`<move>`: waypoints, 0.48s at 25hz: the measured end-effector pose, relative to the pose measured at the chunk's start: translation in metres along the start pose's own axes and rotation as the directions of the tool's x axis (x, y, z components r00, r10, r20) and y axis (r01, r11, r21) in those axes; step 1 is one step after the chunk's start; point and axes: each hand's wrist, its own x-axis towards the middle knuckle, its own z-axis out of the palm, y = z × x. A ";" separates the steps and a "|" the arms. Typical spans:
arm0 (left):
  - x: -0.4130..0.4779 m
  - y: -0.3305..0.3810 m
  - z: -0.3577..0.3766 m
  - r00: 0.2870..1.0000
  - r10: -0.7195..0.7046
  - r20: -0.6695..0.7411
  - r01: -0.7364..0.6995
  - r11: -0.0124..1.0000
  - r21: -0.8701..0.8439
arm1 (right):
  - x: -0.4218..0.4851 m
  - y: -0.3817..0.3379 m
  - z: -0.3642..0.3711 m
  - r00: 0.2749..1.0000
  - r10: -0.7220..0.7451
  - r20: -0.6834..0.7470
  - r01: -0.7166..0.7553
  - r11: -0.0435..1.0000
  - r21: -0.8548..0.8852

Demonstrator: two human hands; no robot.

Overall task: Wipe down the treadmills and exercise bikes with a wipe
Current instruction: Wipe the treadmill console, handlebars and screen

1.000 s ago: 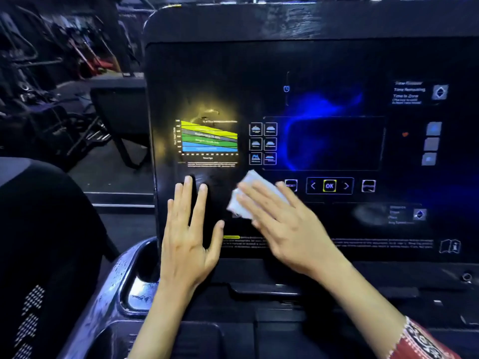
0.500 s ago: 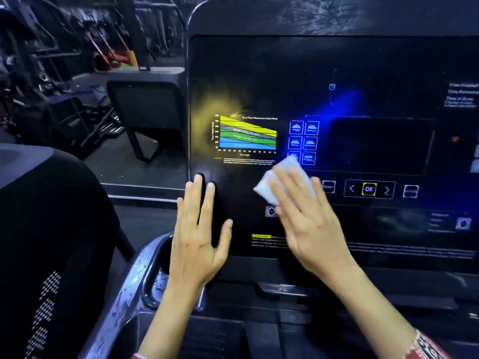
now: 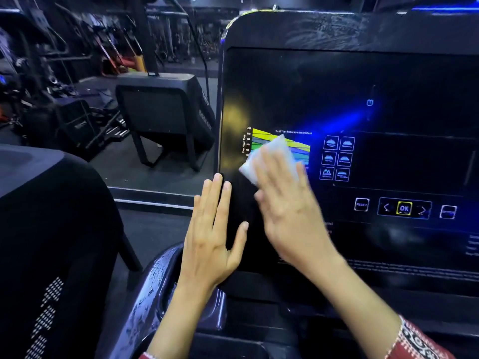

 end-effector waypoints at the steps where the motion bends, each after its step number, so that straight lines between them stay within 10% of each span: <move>1: 0.004 -0.001 0.000 1.000 0.010 -0.008 -0.010 1.000 -0.015 | 0.002 -0.007 0.004 0.993 -0.109 0.036 0.109 0.994 -0.002; 3: 0.014 -0.002 0.001 1.000 0.015 -0.018 -0.016 0.999 -0.032 | 0.029 0.003 0.004 0.984 -0.171 0.050 0.173 0.984 -0.037; 8: 0.038 0.004 0.006 0.998 0.049 -0.030 -0.050 0.998 -0.028 | 0.039 0.028 -0.014 0.948 0.286 -0.138 -0.293 0.956 -0.032; 12: 0.044 0.010 0.010 0.998 0.055 -0.037 -0.056 0.998 -0.020 | -0.005 0.031 -0.011 0.998 -0.064 -0.002 0.064 0.994 -0.088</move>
